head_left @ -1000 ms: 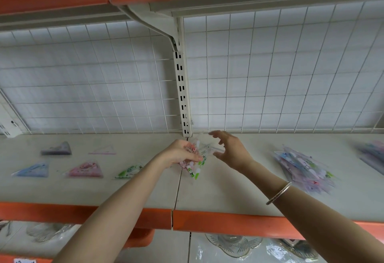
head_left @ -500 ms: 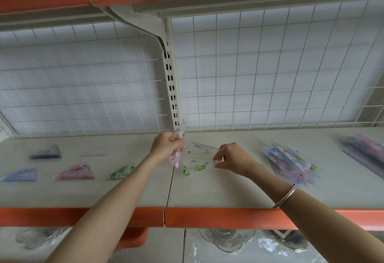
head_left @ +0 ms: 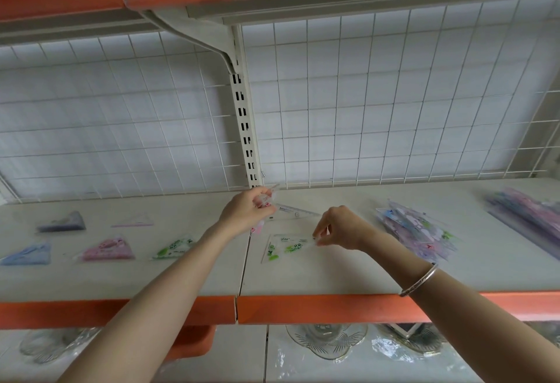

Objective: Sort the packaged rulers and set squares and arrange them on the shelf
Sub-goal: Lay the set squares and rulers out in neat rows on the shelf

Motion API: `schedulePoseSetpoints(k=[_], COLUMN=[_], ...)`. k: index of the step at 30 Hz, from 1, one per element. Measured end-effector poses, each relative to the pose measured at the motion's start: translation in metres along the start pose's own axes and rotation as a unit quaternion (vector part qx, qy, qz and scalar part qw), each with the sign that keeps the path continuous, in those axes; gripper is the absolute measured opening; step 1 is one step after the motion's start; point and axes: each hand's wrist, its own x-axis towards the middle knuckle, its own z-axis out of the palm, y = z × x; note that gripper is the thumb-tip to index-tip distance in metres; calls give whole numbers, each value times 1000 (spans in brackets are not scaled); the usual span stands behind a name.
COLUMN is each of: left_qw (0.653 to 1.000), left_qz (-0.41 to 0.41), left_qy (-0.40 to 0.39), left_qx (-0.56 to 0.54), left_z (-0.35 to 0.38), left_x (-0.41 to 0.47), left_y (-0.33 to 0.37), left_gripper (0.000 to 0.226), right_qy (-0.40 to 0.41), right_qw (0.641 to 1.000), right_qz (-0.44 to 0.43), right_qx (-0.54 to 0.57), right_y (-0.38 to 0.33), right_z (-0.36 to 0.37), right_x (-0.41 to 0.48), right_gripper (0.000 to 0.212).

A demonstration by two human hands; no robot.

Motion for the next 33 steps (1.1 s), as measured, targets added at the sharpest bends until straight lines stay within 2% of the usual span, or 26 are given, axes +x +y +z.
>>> schedulePoseSetpoints(k=[5,11,20,24,26,29,33], left_qw=[999,997,998,999,999,998,996], left_qz=[38,36,57,45,43,61,84], left_qy=[-25,-37,-25,-8,-4,-8,-23], left_qx=[30,65,11,-19,-25,-28,2], left_z=[11,20,21,21,23,29,42], left_x=[4,13,15,14,14,17,21], left_y=[1,-2,13,20,23,28,39], left_gripper=[40,51,52,40,38,35,34], right_qy=[3,3,12,11,35,113,145], right_qw=[1000,1000,1000,1000,999,993,977], right_qz=[1,8,6,11,19,39,98], right_qx=[-2,-5,14,10,7,-6,-120], right_y=[3,7,4,3,6,17,34], right_z=[-1,-4,-1,-2,-5,-15,-27], right_x=[-5,-12,-16,-16,-17,-18,-20], right_gripper=[15,14,10,13,17,18,31])
